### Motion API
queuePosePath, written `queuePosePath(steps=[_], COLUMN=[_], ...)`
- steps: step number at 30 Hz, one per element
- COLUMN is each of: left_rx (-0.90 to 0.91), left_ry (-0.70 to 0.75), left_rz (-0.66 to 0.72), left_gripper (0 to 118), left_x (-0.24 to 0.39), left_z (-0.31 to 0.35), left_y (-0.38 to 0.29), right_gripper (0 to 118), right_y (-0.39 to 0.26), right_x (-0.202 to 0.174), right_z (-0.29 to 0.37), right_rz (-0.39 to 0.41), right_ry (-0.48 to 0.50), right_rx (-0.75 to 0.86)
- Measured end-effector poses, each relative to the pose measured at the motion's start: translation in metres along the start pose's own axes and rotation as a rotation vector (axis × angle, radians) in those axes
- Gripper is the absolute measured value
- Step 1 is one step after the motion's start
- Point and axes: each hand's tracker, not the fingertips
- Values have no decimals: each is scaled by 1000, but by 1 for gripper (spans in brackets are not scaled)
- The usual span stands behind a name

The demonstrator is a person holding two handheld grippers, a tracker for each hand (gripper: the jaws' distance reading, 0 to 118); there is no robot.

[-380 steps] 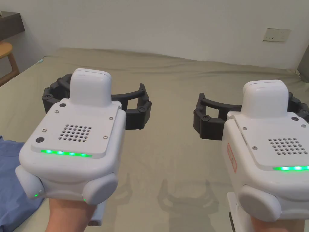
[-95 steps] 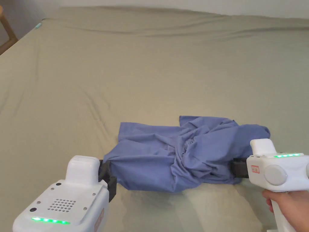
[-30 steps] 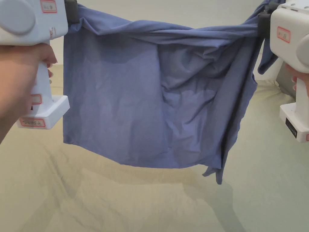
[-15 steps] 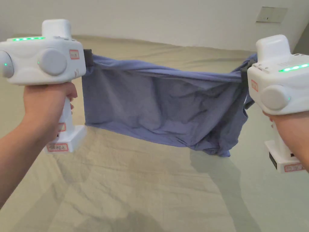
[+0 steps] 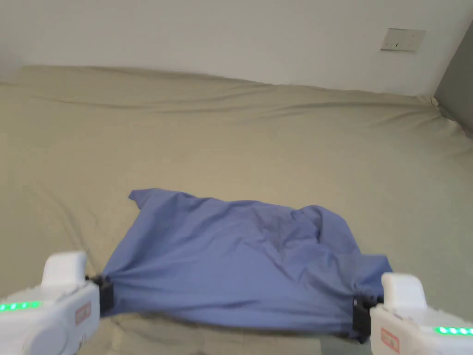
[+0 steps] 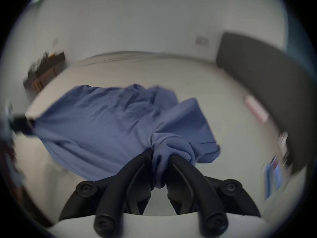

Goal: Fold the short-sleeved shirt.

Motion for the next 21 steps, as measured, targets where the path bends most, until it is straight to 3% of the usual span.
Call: queuePosePath(steps=[1,5,6,9,21], left_rx=[-29,-103,-106,-115,-204], left_ry=[8,6,12,38,44], left_rz=[4,1,-2,-32,-88], left_gripper=[7,7,7,7,7], left_x=[-6,-26,-29,-22,-43], left_z=[5,28,33,64,89], left_y=[-19,-82,-92,-108,-144], right_gripper=[15,15,15,15,15], right_y=[-17,-73,-82,-101,-143], right_x=[4,-11,-11,-11,-9], right_z=[5,26,30,48,73], right_rz=[-48,133,138,48,7], right_ry=[17,-40,-59,-42,-45], right_rx=[-37,-113,-133,-170,-317])
